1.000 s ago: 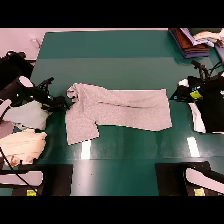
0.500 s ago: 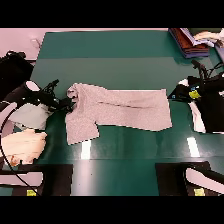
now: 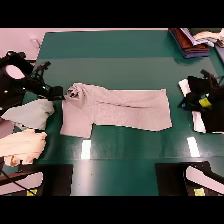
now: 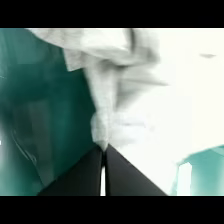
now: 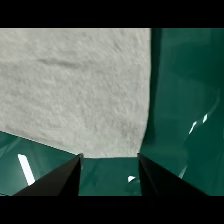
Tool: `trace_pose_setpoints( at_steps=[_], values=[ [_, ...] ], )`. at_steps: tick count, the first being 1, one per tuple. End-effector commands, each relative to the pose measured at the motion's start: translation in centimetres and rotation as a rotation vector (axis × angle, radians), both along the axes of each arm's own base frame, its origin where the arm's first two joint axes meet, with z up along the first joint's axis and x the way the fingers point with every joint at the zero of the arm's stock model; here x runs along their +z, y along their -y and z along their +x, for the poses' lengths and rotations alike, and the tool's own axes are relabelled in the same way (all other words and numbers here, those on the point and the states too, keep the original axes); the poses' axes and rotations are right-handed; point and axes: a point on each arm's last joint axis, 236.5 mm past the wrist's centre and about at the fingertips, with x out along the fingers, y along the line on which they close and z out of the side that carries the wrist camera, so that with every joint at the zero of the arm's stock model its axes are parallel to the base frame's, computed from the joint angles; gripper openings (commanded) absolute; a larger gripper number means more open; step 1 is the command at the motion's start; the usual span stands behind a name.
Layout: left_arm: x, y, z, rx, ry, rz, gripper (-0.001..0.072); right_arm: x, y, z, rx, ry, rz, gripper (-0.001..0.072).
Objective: Fold the shirts.
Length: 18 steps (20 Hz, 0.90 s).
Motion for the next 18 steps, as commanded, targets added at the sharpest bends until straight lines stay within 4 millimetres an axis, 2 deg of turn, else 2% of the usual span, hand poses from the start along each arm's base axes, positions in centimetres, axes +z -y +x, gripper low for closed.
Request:
trace_pose_setpoints(
  at_steps=[1,3,5,7,10,12,13,14,16,17,18],
  values=[
    [4.4,0.0,-0.6,-0.007,0.104,0.009,0.0022,-3.9,1.4,-4.8,-0.096,-0.125,0.022,0.0500],
    [4.5,0.2,-0.9,-0.012,0.098,0.001,0.0022,-6.3,0.7,-6.9,-0.148,-0.194,0.079,0.0500],
    [4.5,0.2,-0.8,-0.010,0.099,-0.003,0.0022,-8.0,-1.4,-7.6,-0.176,-0.225,0.167,0.0500],
    [4.7,0.5,-0.7,-0.010,0.101,-0.017,0.0022,-8.9,-4.2,-6.5,-0.198,-0.192,0.268,0.0496],
    [4.7,0.6,-0.8,-0.010,0.099,-0.023,0.0022,-9.9,-7.5,-5.4,-0.148,-0.170,0.293,0.0475],
    [4.8,0.7,-0.8,-0.010,0.099,-0.027,0.0022,-10.0,-8.9,-4.4,-0.095,-0.119,0.258,0.0365],
    [4.8,0.8,-0.8,-0.010,0.100,-0.030,0.0022,-9.8,-9.4,-3.5,-0.066,-0.072,0.228,0.0300],
    [4.8,0.8,-0.8,-0.010,0.101,-0.030,0.0022,-9.2,-9.8,-2.5,-0.038,-0.016,0.199,0.0194],
    [5.5,0.8,-0.6,-0.006,0.117,-0.033,0.0022,-6.7,-10.3,-0.4,0.000,0.104,0.166,0.0017],
    [6.8,0.9,-0.5,0.002,0.148,-0.039,0.0021,-4.7,-10.5,0.6,0.020,0.165,0.161,0.0012],
    [8.8,0.9,-0.2,0.011,0.199,-0.041,0.0022,-1.7,-10.5,1.6,0.050,0.241,0.158,0.0011]
  ],
)
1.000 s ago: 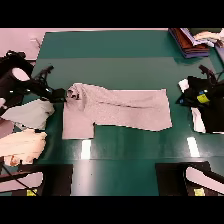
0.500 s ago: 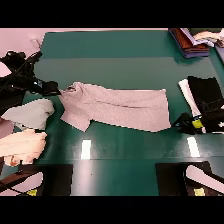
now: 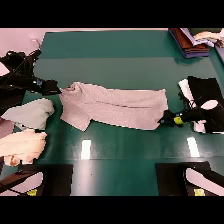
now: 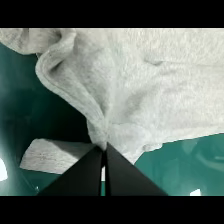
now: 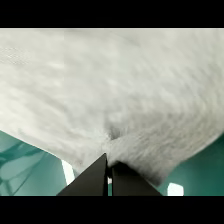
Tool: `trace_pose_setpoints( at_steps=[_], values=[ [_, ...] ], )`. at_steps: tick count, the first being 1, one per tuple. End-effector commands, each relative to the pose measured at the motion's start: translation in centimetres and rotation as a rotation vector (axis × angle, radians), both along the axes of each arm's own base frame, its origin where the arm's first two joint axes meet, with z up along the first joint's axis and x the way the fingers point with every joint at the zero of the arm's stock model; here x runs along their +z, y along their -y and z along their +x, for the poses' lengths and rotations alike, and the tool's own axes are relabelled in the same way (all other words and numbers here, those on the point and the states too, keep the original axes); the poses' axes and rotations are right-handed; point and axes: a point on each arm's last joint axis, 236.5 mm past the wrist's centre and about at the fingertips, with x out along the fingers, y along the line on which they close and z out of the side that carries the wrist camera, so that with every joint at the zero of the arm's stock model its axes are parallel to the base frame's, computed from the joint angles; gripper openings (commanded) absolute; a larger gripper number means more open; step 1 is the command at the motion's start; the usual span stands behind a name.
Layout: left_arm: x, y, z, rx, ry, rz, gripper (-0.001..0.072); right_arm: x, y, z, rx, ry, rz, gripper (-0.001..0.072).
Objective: Fold the shirts.
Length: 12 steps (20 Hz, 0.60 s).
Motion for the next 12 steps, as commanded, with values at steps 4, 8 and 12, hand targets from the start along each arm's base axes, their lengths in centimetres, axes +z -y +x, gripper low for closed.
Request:
trace_pose_setpoints(
  at_steps=[4,8,12],
  values=[
    [19.7,0.1,-0.8,0.019,0.488,-0.001,0.0022,22.3,-0.5,6.1,0.101,0.630,-0.119,0.0011],
    [39.5,0.3,-9.9,0.036,1.010,0.000,0.0022,40.8,1.7,3.2,0.040,1.053,-0.316,0.0011],
    [49.8,0.4,-19.2,0.074,1.341,-0.050,0.0020,50.6,3.9,-2.3,-0.033,1.237,-0.473,0.0011]
  ],
)
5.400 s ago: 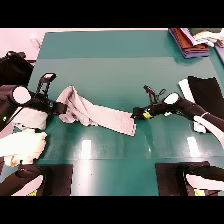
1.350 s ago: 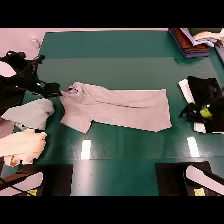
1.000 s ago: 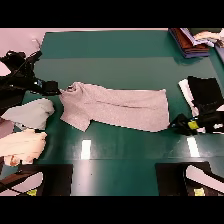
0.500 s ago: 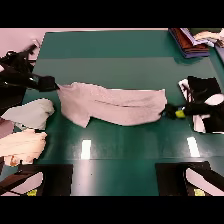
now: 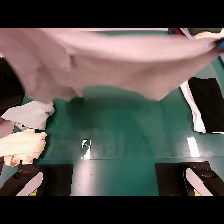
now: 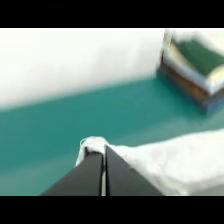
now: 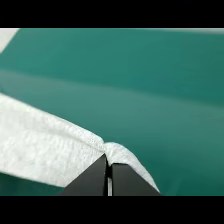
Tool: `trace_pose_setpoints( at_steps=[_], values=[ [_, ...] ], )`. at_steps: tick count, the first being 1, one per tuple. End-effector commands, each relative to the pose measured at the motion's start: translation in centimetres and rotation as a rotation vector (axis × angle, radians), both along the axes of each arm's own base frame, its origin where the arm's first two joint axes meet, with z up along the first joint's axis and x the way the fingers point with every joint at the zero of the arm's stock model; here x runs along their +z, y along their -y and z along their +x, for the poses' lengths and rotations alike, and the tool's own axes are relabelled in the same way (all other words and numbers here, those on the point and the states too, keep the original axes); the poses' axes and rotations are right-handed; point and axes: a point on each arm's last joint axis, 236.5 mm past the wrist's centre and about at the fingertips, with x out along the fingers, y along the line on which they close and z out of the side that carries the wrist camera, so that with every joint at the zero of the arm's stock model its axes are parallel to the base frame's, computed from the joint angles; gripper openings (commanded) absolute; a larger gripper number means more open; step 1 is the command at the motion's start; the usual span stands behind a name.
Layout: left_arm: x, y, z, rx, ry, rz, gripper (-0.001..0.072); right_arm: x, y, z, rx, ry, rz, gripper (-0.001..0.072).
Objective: Fold the shirts.
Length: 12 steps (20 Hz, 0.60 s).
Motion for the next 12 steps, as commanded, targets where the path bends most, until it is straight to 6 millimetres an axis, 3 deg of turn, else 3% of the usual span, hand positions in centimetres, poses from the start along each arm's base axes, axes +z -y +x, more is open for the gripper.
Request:
trace_pose_setpoints(
  at_steps=[1,2,4,6,8,9,12],
  values=[
    [8.9,-0.2,-8.8,0.017,0.310,-0.057,0.0020,7.8,2.0,-5.6,-0.115,0.154,-0.109,0.0010],
    [10.0,-0.4,-10.0,0.020,0.358,-0.081,0.0020,8.4,2.9,-6.3,-0.159,0.146,-0.132,0.0011],
    [11.0,-0.6,-10.5,0.027,0.396,-0.094,0.0020,8.9,4.9,-7.1,-0.246,0.110,-0.166,0.0010],
    [9.2,-0.7,-8.5,0.032,0.327,-0.083,0.0020,8.6,6.0,-6.4,-0.285,0.078,-0.137,0.0010],
    [4.1,-0.9,-3.1,0.040,0.140,-0.069,0.0020,5.9,6.2,-4.3,-0.244,-0.010,-0.098,0.0010],
    [0.3,-0.9,0.3,0.038,0.008,-0.062,0.0021,3.5,6.1,-2.8,-0.204,-0.088,-0.073,0.0010],
    [-13.4,-0.6,8.6,0.014,-0.423,-0.037,0.0021,-6.5,5.5,2.0,-0.123,-0.388,-0.046,0.0009]
  ],
)
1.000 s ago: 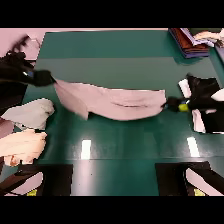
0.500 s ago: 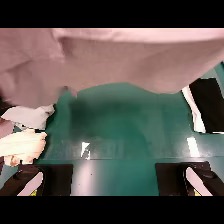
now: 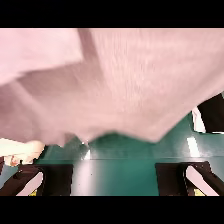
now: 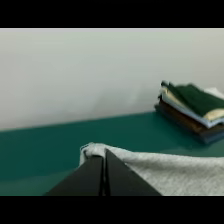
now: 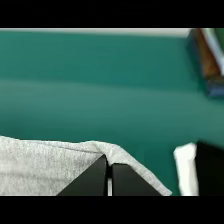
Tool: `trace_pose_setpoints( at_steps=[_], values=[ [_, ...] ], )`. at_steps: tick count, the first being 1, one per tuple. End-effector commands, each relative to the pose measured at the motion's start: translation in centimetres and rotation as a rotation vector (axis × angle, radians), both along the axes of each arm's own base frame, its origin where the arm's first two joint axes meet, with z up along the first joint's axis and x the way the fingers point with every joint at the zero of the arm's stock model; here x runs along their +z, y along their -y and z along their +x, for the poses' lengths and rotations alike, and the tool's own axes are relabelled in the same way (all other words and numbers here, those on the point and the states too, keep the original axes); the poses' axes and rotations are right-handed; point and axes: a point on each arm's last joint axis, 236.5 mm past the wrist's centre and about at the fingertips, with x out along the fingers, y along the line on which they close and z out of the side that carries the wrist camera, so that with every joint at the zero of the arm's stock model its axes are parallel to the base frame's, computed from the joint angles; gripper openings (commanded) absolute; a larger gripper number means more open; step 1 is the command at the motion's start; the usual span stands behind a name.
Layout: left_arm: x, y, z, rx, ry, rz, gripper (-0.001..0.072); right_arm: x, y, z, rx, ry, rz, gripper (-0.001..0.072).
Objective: Fold the shirts.
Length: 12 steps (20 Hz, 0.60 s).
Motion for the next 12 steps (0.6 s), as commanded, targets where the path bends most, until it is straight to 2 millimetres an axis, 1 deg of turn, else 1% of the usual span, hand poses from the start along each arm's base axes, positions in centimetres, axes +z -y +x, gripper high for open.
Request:
trace_pose_setpoints(
  at_steps=[1,2,4,6,7,8,9,10,12],
  values=[
    [-15.6,0.2,7.3,-0.041,-0.474,0.019,0.0021,-10.7,-0.2,4.1,0.026,-0.327,0.029,0.0010],
    [-20.5,0.2,9.2,-0.047,-0.603,0.015,0.0022,-14.6,-0.1,5.3,0.022,-0.439,0.016,0.0010],
    [-29.1,0.1,11.7,-0.050,-0.814,-0.002,0.0022,-21.2,-0.8,7.2,0.045,-0.618,0.001,0.0009],
    [-36.5,0.2,13.5,-0.052,-0.981,-0.033,0.0022,-27.0,-1.6,8.8,0.075,-0.759,0.018,0.0010],
    [-39.4,0.3,14.3,-0.059,-1.035,-0.040,0.0022,-29.6,-1.7,10.0,0.075,-0.807,0.028,0.0010],
    [-41.8,0.5,15.2,-0.073,-1.073,-0.043,0.0022,-31.7,-1.5,11.0,0.071,-0.838,0.039,0.0010],
    [-43.6,0.7,16.2,-0.083,-1.083,-0.051,0.0022,-33.7,-1.5,12.3,0.066,-0.858,0.048,0.0010],
    [-45.0,0.8,17.5,-0.079,-1.078,-0.070,0.0022,-35.2,-1.3,13.2,0.063,-0.876,0.056,0.0009],
    [-46.4,0.4,19.9,-0.042,-1.046,-0.095,0.0022,-36.9,-1.1,15.6,0.062,-0.879,0.056,0.0010]
  ],
)
